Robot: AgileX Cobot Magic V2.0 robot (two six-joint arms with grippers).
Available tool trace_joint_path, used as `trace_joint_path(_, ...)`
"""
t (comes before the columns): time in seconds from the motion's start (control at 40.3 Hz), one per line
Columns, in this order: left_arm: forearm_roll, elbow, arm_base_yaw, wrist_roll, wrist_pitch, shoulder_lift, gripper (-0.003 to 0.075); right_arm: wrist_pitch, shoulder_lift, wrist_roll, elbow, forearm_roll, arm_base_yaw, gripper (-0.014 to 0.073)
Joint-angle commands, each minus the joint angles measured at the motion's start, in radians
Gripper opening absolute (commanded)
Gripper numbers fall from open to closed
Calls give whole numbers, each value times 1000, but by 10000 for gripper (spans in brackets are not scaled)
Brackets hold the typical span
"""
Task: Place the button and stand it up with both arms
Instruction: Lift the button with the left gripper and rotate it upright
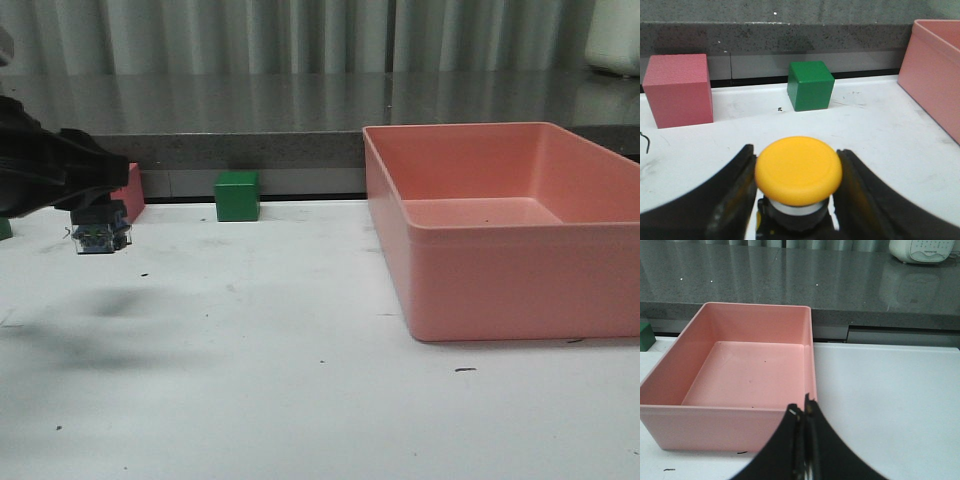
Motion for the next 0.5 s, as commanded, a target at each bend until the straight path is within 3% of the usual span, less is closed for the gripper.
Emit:
trace_joint_path(0.0,-4,-18,1,2,-186,3,166,-86,8,-10,-26,-16,-4,-62)
trace_joint_path(0.174,-4,-18,1,5,-317,71,166,-86,8,-10,-26,-16,-4,-62)
trace_joint_path(0.472,-4,-18,1,65,-338,174,167,-86,8,-10,-26,-16,-4,-62)
